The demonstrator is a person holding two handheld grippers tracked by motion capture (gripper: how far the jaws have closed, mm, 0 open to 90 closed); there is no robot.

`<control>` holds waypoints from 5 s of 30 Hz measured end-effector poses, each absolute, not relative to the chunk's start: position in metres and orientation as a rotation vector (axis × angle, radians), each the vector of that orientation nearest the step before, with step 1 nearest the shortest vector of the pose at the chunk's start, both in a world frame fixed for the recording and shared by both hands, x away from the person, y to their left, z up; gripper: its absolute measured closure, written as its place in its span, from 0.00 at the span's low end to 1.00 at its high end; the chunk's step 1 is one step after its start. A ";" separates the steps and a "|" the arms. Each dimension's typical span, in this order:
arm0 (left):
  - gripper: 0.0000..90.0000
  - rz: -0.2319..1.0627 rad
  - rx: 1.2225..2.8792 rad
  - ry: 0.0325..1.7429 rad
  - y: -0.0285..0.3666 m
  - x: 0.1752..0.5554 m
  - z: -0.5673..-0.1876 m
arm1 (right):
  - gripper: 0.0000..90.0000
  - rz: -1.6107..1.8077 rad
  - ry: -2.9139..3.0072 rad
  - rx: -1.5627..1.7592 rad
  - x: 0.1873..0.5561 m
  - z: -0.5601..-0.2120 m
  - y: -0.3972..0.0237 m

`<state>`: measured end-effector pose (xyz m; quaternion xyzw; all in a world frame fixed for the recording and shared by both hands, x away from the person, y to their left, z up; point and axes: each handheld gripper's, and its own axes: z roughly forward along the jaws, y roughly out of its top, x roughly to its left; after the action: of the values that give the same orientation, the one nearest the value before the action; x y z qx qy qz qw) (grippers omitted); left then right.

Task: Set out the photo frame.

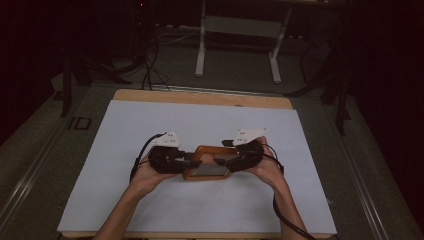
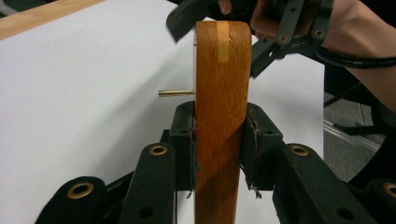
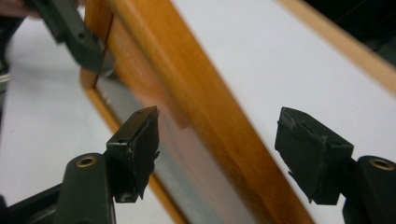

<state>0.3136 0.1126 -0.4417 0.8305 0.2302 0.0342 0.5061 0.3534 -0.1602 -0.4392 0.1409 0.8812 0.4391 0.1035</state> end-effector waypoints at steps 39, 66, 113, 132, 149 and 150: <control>0.46 0.087 1.808 0.718 0.135 0.330 -0.459 | 0.76 1.360 2.574 0.314 0.326 -0.446 -0.202; 0.51 -0.011 1.917 0.708 0.078 0.334 -0.509 | 0.76 1.365 2.574 0.346 0.320 -0.452 -0.221; 0.58 -0.020 1.902 0.670 0.057 0.326 -0.512 | 0.75 1.299 2.566 0.362 0.314 -0.455 -0.231; 0.63 0.038 1.885 0.665 0.065 0.320 -0.494 | 0.71 1.351 2.560 0.484 0.320 -0.455 -0.230; 0.65 0.096 1.805 0.779 0.105 0.332 -0.479 | 0.69 1.434 2.592 0.683 0.337 -0.474 -0.198; 0.65 0.097 1.805 0.786 0.107 0.333 -0.480 | 0.68 1.437 2.594 0.707 0.340 -0.477 -0.193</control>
<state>0.3331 0.1068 -0.4797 0.7632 0.3326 0.0412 0.5524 0.3400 -0.1935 -0.4775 0.2315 0.8501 0.4707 0.0466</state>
